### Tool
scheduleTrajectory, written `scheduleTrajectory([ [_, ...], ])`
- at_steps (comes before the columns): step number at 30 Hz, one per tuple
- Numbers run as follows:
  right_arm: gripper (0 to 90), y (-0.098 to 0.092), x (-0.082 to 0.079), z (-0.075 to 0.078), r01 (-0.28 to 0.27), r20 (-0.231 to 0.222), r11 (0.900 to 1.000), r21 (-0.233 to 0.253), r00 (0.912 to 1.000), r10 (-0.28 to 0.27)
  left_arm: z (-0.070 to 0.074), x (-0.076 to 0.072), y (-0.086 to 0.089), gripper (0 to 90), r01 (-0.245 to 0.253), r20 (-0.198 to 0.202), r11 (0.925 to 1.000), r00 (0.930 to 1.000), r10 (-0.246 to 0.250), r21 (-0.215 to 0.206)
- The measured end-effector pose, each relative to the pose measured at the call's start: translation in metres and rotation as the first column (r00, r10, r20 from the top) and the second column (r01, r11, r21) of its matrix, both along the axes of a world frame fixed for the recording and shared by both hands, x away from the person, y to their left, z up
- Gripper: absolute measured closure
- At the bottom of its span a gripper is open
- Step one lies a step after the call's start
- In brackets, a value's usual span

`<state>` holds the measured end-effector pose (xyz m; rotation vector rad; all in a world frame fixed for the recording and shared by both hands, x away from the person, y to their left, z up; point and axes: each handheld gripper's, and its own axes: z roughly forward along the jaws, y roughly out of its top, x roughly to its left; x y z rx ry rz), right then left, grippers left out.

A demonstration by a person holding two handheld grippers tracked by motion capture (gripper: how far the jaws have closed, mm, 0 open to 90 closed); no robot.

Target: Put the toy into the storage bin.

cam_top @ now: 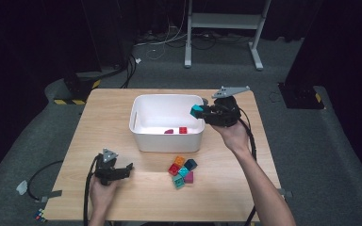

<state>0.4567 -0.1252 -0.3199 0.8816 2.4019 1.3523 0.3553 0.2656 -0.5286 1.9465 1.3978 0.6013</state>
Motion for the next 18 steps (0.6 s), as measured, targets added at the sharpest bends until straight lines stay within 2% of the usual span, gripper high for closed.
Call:
scheduleTrajectory([
  [9,68.0,0.012,0.013,0.002,0.011,-0.010,1.000,-0.014,0.9999,-0.012,0.000,0.000,0.000,14.8,-0.001,0.000,1.0000,1.0000,0.001,-0.002],
  [18,67.9,0.022,0.025,-0.007,0.024,-0.017,0.999,-0.023,0.9996,-0.025,0.000,0.000,0.000,14.8,0.000,0.000,1.0000,1.0000,0.000,-0.001],
])
